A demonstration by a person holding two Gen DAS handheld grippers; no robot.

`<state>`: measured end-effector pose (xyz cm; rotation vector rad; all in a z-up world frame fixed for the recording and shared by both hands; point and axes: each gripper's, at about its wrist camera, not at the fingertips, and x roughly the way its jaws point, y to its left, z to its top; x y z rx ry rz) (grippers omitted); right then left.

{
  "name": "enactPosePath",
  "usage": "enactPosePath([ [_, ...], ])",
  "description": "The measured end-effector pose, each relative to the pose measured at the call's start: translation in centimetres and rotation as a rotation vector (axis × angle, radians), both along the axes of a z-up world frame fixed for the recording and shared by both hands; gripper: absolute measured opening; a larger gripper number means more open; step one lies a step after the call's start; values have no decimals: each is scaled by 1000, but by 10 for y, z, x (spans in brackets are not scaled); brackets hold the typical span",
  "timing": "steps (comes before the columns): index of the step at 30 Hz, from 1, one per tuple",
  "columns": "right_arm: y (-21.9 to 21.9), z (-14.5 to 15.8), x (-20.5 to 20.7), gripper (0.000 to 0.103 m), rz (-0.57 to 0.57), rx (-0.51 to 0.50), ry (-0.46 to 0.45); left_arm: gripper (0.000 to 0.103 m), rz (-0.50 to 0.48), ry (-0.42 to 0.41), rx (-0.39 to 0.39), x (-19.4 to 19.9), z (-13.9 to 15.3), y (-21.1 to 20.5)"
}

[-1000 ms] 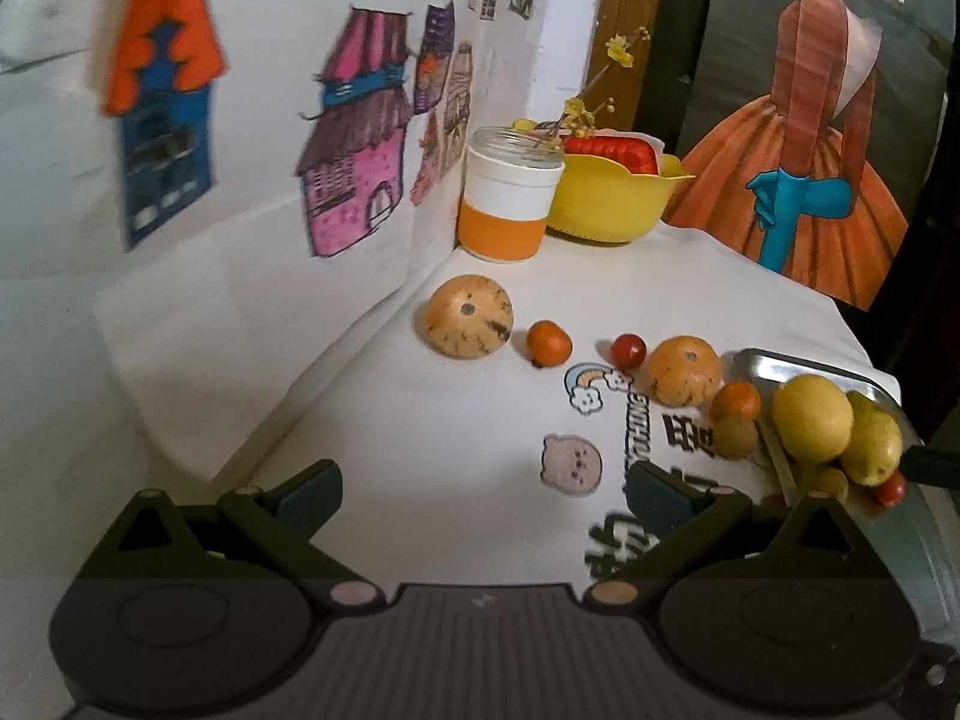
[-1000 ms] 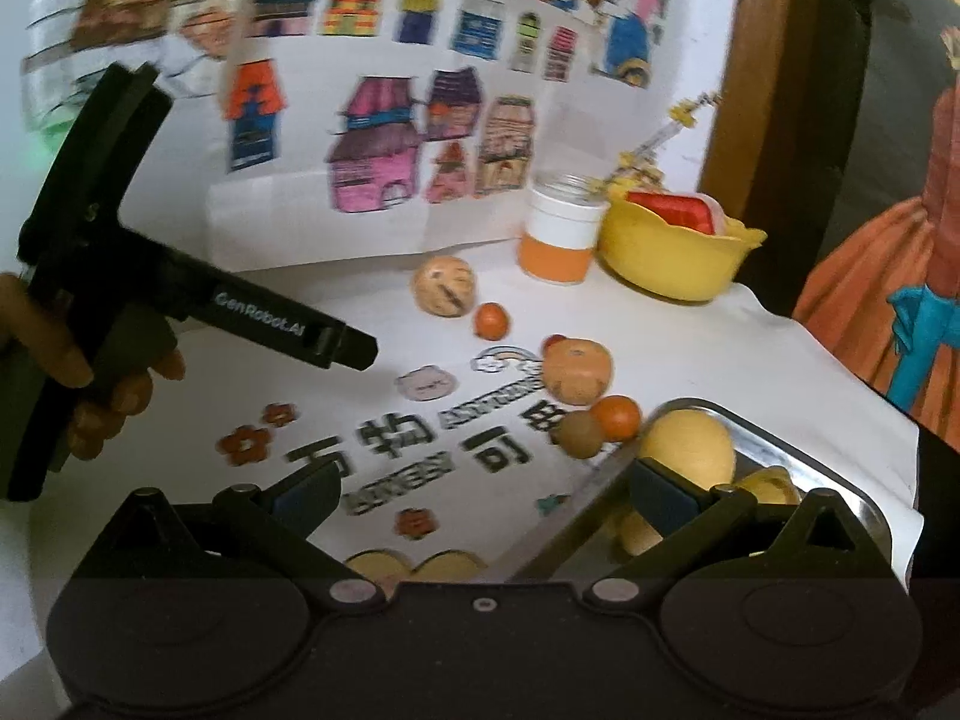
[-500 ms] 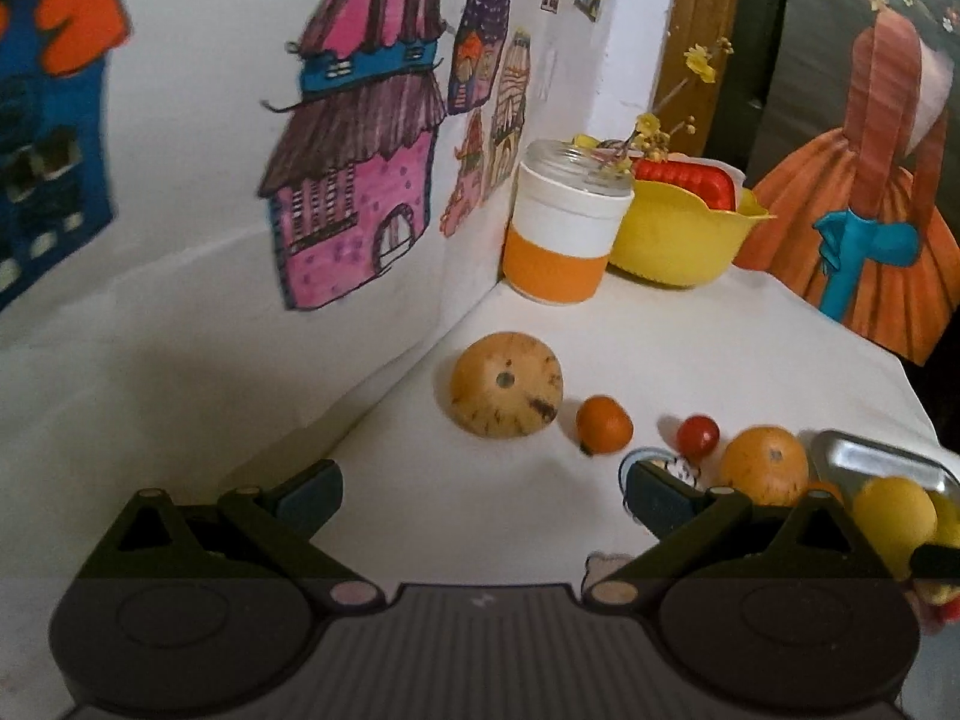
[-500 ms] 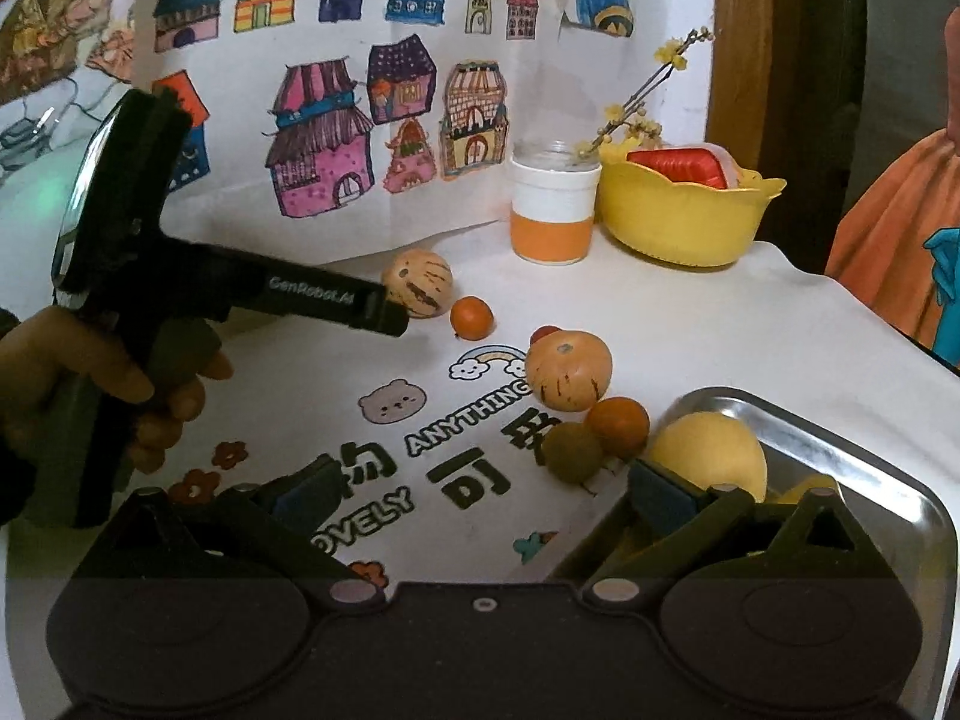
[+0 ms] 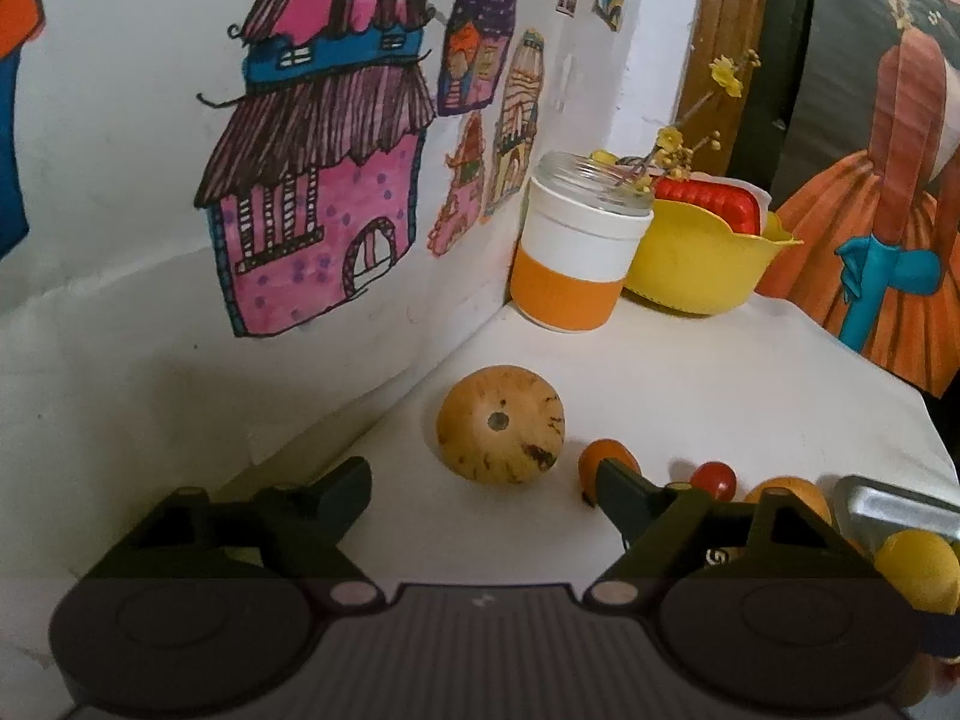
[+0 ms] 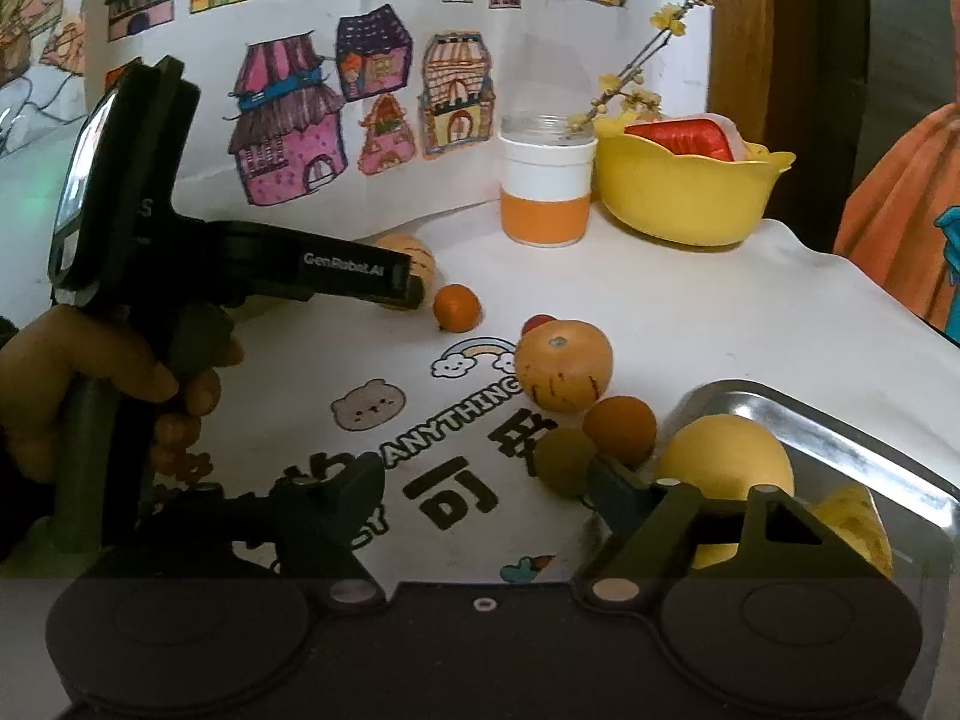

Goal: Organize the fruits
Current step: 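Grasp a large speckled brown fruit with the left tool while the right tool grasps a small brown kiwi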

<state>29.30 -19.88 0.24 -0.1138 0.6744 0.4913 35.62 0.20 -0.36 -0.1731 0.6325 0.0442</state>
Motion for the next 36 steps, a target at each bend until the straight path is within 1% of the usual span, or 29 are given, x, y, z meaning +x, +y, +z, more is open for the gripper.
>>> enactPosePath([
  [4, -2, -1, 4, 70, -17, -4, 8, 78, 18, -11, -5, 3, -1, 2],
  [6, -1, -2, 5, 68, -21, -9, 10, 70, 28, -17, -11, 5, -2, 3],
  [8, -1, -2, 7, 63, -24, -8, 13, 67, 27, -24, -17, 7, -2, 3],
  [9, 0, -2, 7, 63, -26, -9, 13, 66, 26, -28, -17, 7, -2, 3],
  [14, 1, -4, 13, 55, -40, -18, 13, 65, 19, -32, -17, 11, -3, 1],
  [20, 4, -4, 19, 47, -55, -57, -1, 65, 16, -22, -33, 18, -5, 2],
  [22, 4, -5, 19, 45, -55, -67, -6, 62, 14, -12, -37, 21, -7, 2],
  [23, 4, -5, 19, 44, -54, -73, -9, 56, 8, -11, -42, 21, -8, 2],
  [24, 4, -5, 18, 44, -54, -80, -11, 54, 1, -13, -44, 21, -8, 2],
  [27, 5, -6, 18, 41, -56, -96, -16, 54, -3, -12, -27, 20, -7, 0],
  [32, 4, -7, 17, 29, -66, -103, -15, 53, -15, -6, -28, 13, -6, 1],
  [36, 2, -6, 16, 29, -62, -79, -5, 53, -32, 0, -24, 2, -5, 0],
])
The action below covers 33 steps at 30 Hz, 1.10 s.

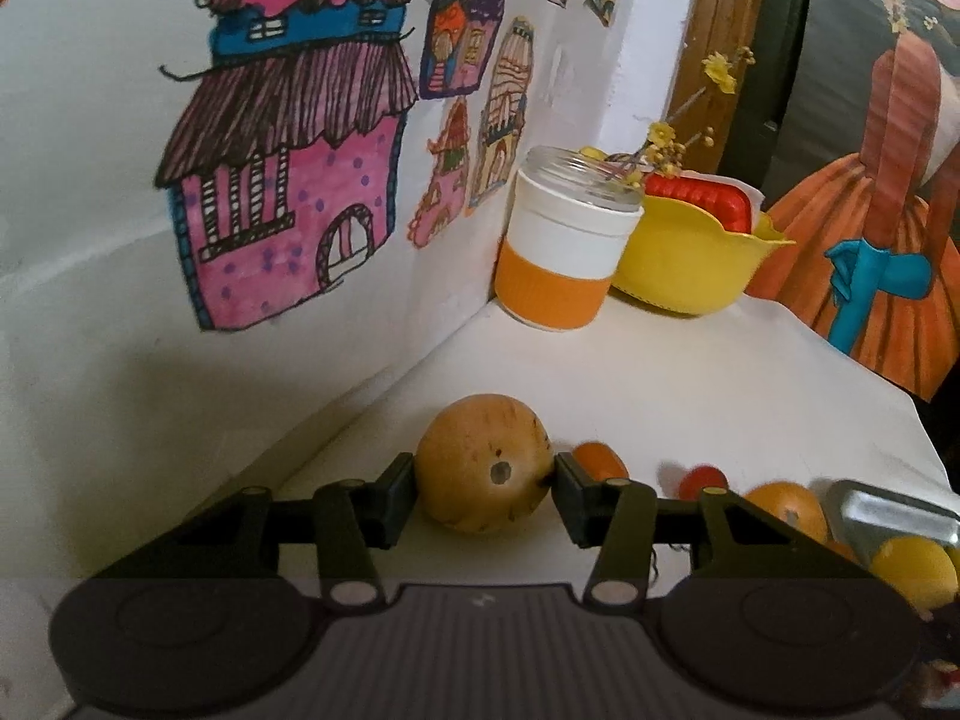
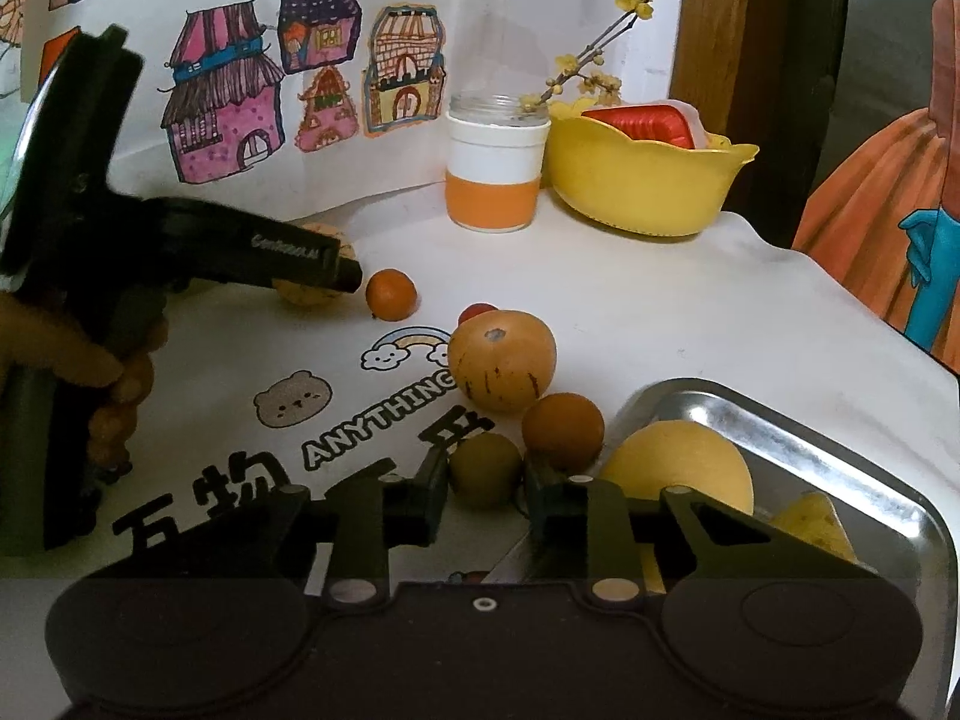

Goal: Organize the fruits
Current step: 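Grasp a large speckled brown fruit with the left tool while the right tool grasps a small brown kiwi, then carry the speckled fruit with the left tool while the right tool carries the kiwi, releasing both in the tray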

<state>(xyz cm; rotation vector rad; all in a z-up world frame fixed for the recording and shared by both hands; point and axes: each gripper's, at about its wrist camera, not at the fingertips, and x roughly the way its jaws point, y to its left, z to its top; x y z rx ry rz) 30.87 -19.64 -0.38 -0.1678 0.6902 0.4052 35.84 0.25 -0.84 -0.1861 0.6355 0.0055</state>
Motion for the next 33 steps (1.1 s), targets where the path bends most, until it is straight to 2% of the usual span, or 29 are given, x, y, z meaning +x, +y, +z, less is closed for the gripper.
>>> enactPosePath([
  [16, 6, 3, -29, 29, 56, 21, 20, 53, -197, 29, 25, -58, 5, -35],
  [33, -5, 20, -82, 29, 88, 58, -1, 53, -259, 42, 53, -103, 21, -50],
])
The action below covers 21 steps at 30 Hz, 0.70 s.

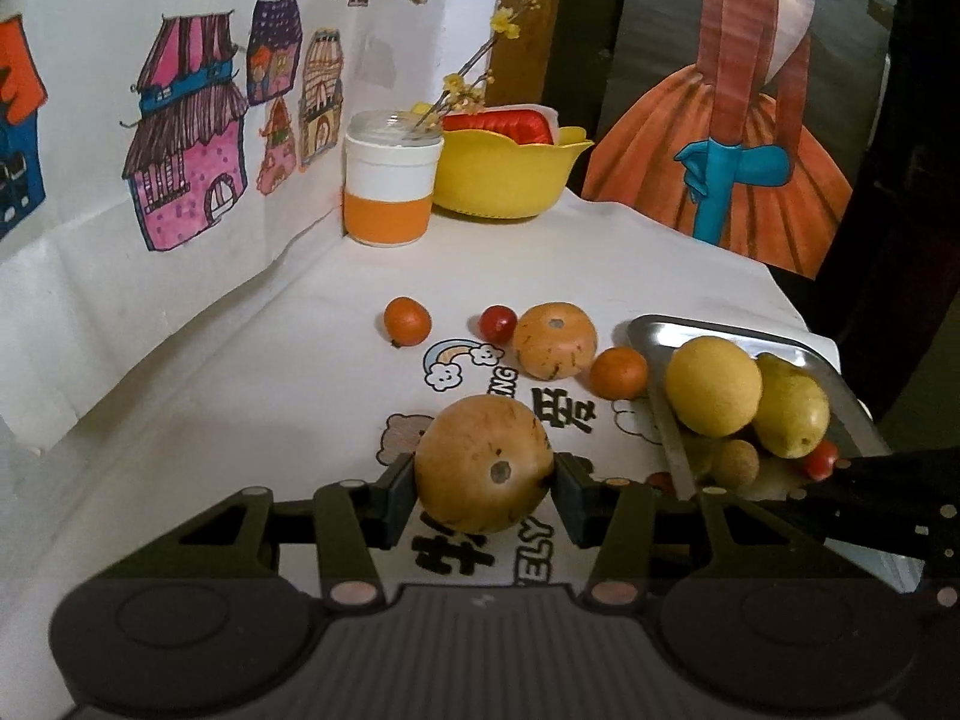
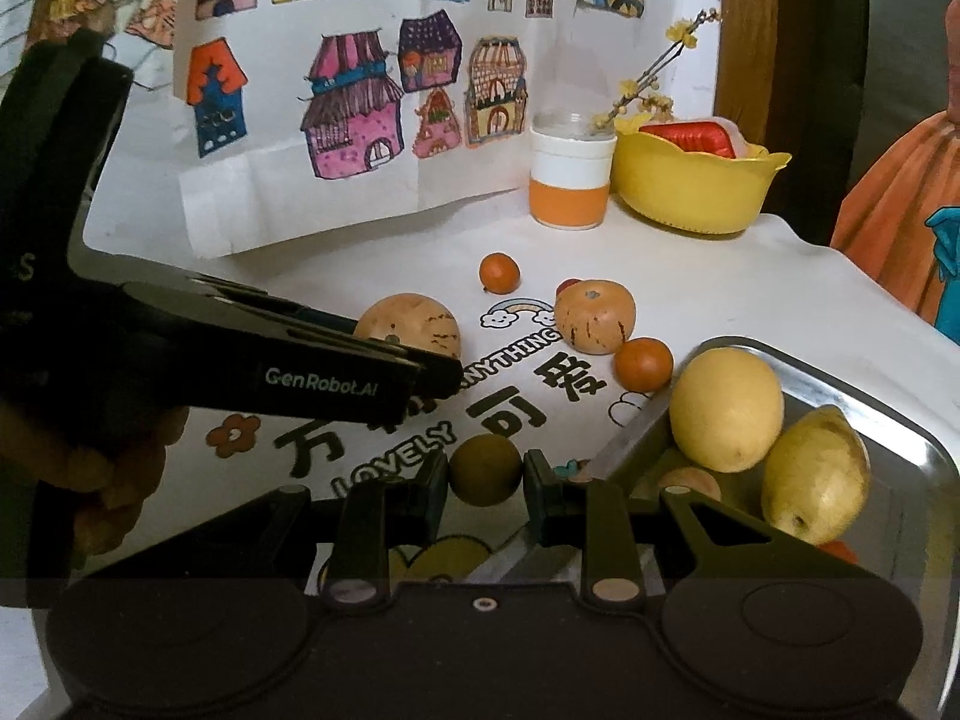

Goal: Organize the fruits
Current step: 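Carry the speckled fruit with the left tool while the right tool carries the kiwi, releasing both in the tray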

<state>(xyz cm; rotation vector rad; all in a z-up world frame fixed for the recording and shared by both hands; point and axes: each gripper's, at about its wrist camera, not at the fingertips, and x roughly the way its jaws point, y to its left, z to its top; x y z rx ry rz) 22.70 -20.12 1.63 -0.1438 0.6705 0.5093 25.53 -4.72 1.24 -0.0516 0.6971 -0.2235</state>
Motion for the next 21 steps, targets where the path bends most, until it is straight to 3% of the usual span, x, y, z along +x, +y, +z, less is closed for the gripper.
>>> enactPosePath([
  [11, -35, 17, -47, 29, -48, -10, -76, 53, -59, -7, -2, -24, 11, -25],
  [21, -88, 15, -67, 29, -168, -23, -113, 53, -138, 6, -17, -31, 10, -70],
])
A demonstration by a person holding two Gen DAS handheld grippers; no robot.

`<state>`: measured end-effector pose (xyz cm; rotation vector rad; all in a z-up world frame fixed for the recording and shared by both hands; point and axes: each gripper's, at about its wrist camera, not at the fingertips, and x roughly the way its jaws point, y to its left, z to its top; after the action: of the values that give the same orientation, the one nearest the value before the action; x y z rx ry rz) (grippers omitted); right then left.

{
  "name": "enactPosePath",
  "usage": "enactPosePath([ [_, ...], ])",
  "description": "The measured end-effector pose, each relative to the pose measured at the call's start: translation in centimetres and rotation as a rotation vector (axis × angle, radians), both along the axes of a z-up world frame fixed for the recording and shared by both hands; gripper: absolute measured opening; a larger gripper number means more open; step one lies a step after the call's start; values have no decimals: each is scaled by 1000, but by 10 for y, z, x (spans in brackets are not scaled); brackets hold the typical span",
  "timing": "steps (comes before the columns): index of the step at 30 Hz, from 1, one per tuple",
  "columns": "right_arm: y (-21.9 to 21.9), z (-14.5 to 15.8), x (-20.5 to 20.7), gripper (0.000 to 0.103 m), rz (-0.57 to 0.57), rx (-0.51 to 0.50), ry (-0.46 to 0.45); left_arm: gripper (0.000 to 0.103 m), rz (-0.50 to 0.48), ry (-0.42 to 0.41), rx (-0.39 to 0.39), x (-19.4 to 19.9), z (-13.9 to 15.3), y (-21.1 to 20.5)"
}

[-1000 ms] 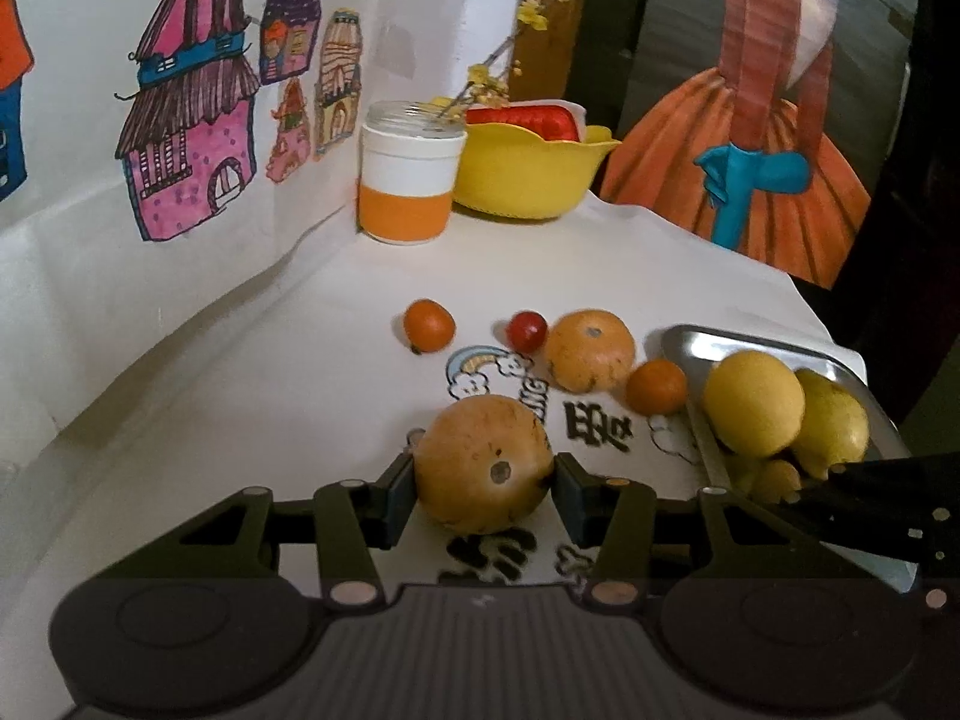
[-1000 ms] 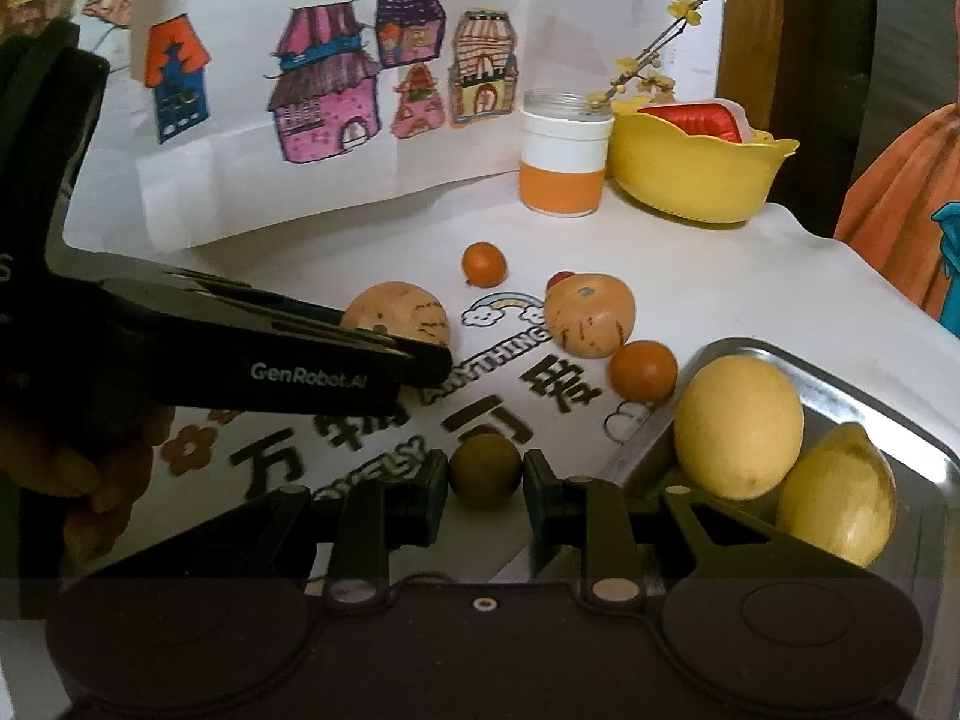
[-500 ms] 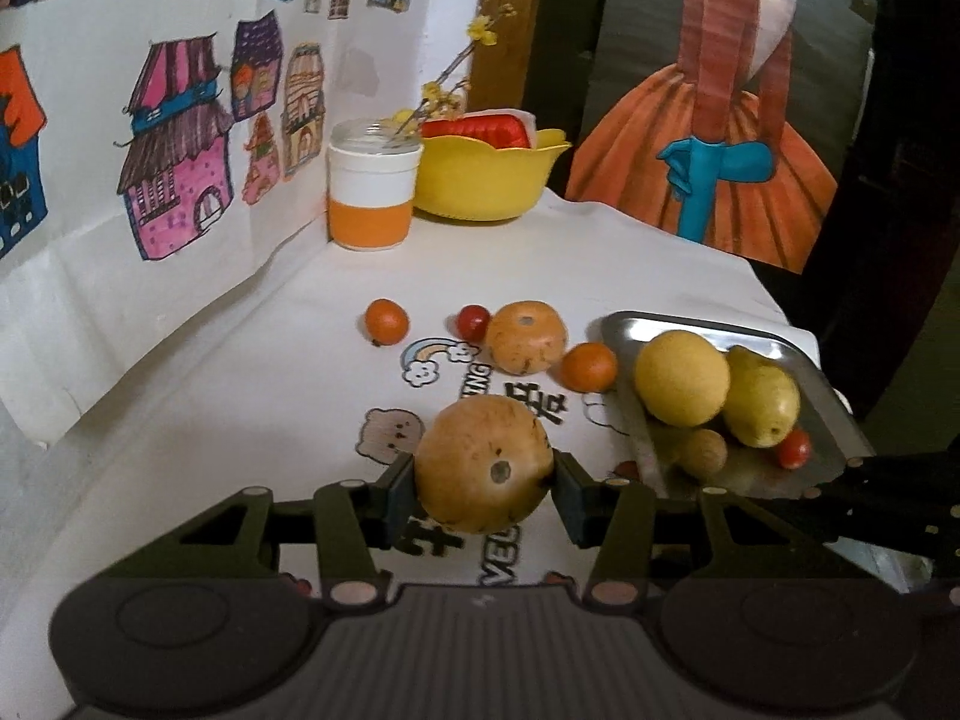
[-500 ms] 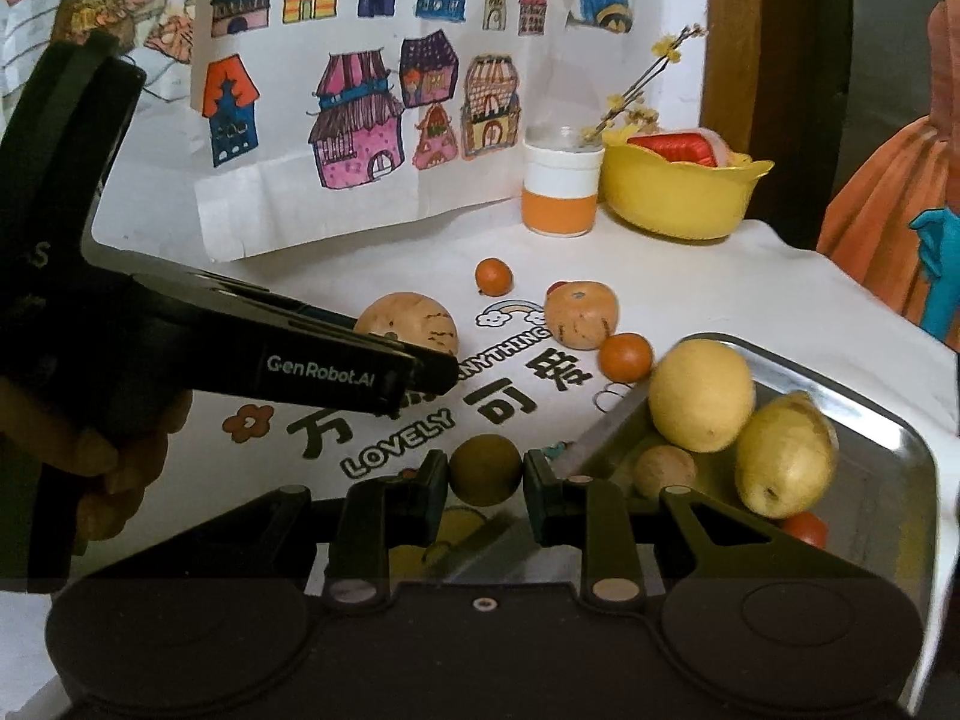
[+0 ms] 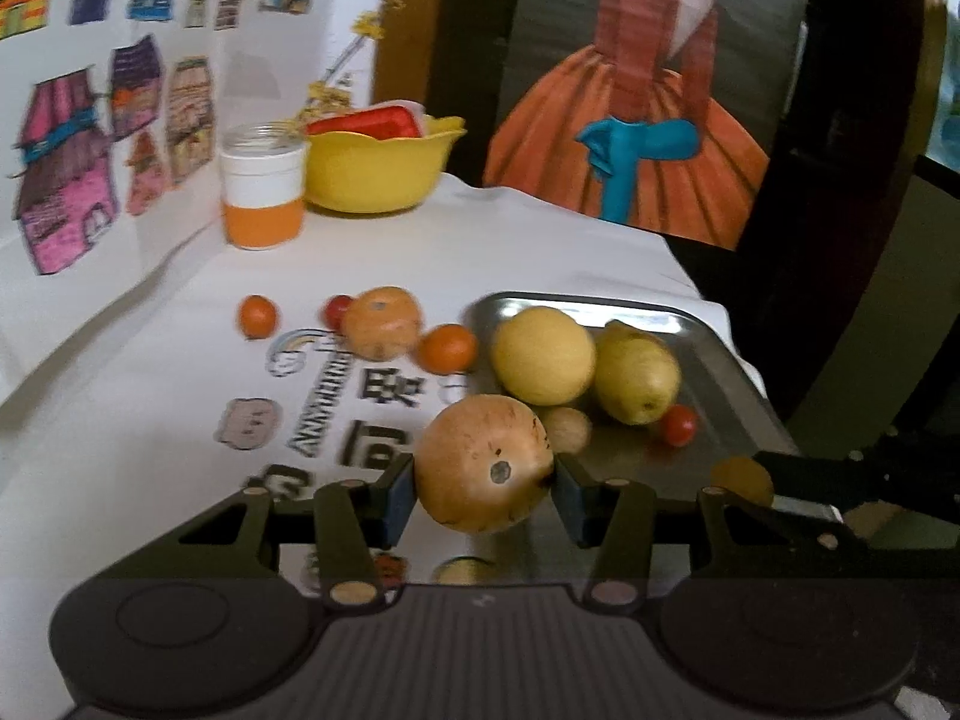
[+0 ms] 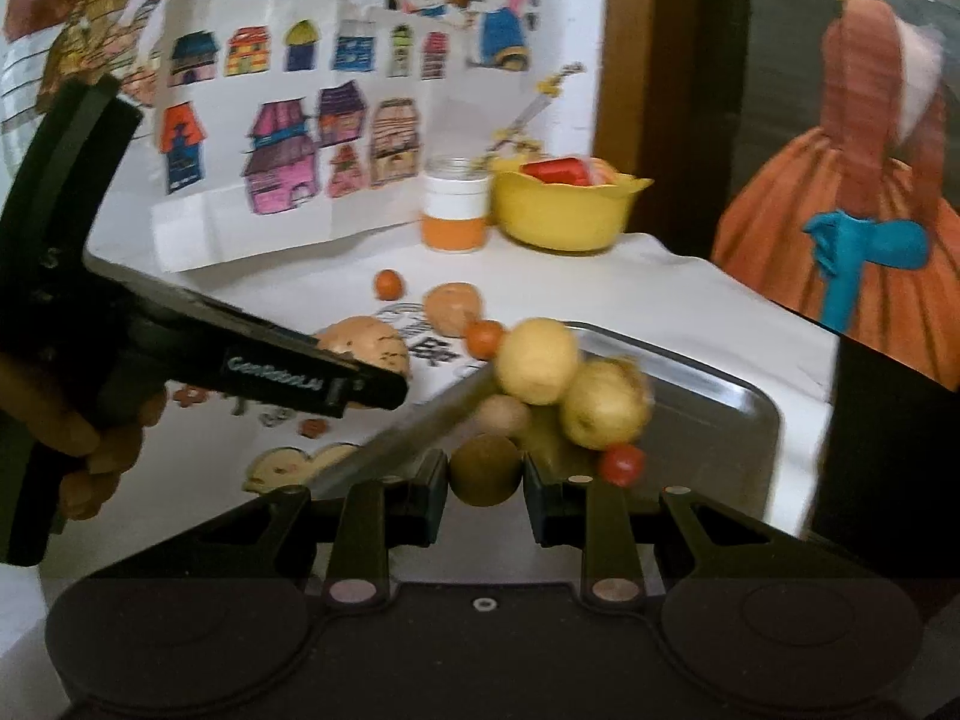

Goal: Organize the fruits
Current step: 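Carry the speckled fruit with the left tool while the right tool carries the kiwi, releasing both in the tray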

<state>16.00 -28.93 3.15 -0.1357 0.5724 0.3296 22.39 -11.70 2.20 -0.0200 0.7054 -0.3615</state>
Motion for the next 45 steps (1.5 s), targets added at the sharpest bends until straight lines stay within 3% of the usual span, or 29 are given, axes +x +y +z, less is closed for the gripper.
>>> enactPosePath([
  [18, -68, -39, 8, 29, -126, 47, -20, 53, -90, 51, -21, 17, -22, -79],
  [45, -67, -53, 33, 29, -117, 24, -30, 54, -103, 38, -26, 28, -29, -88],
])
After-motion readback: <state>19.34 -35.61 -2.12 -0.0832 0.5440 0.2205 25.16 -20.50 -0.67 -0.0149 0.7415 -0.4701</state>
